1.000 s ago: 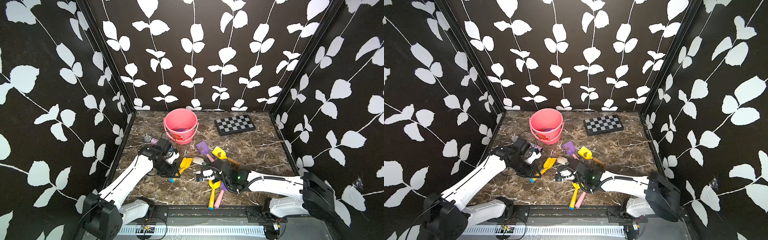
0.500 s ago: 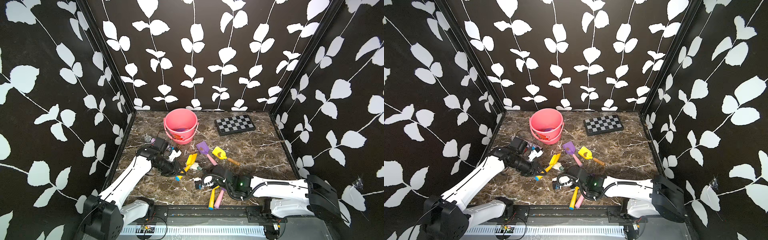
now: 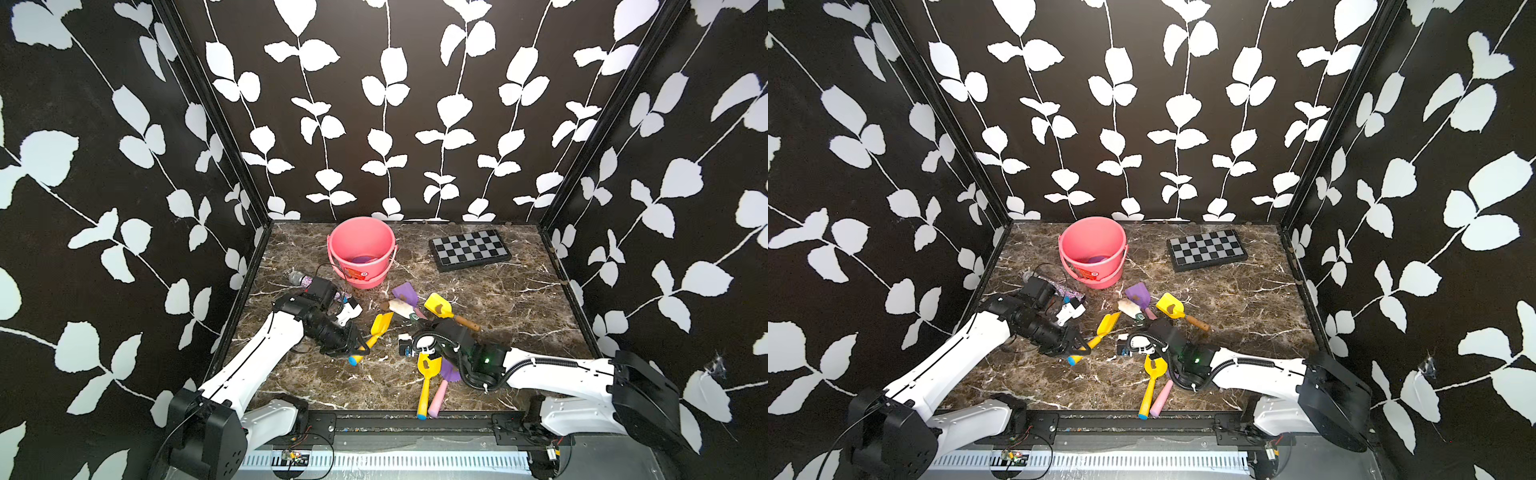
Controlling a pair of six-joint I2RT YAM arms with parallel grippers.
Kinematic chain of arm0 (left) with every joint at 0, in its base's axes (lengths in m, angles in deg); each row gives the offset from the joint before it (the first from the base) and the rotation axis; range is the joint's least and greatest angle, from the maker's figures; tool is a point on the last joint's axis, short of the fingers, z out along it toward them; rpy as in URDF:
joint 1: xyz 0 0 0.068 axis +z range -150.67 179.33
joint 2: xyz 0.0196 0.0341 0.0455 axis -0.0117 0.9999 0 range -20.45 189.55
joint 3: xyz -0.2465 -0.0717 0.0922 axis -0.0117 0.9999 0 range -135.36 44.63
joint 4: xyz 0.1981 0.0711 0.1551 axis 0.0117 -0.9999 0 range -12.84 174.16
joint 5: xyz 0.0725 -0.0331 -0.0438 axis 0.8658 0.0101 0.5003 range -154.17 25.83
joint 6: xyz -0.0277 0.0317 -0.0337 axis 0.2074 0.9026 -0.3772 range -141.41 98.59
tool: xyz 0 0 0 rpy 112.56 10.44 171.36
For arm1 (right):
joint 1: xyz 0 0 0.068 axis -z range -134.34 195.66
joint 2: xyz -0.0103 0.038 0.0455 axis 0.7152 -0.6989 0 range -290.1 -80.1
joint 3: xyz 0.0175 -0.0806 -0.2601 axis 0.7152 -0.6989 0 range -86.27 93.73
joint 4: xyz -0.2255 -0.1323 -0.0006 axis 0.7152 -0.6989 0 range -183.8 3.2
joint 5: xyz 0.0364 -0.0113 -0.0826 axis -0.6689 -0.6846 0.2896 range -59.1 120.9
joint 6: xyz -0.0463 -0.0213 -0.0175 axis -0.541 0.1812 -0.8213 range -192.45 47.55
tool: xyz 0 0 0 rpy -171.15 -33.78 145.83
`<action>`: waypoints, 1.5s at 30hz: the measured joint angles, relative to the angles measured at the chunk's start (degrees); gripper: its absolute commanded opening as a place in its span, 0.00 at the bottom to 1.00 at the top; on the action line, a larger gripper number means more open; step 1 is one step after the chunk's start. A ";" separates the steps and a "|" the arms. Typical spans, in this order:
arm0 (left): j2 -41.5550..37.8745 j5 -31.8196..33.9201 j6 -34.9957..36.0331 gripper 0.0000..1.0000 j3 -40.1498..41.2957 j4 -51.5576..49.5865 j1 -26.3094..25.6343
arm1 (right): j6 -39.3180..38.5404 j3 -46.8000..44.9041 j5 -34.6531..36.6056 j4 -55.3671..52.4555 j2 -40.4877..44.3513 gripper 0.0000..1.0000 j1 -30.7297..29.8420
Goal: Brush the soil off the hand trowel and place it into the bucket
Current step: Place the hand trowel in the bucket.
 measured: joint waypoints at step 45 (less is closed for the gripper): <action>41.38 48.76 18.86 0.00 -64.04 -10.05 -1.31 | 52.13 4.83 -21.51 -20.44 11.26 0.00 11.52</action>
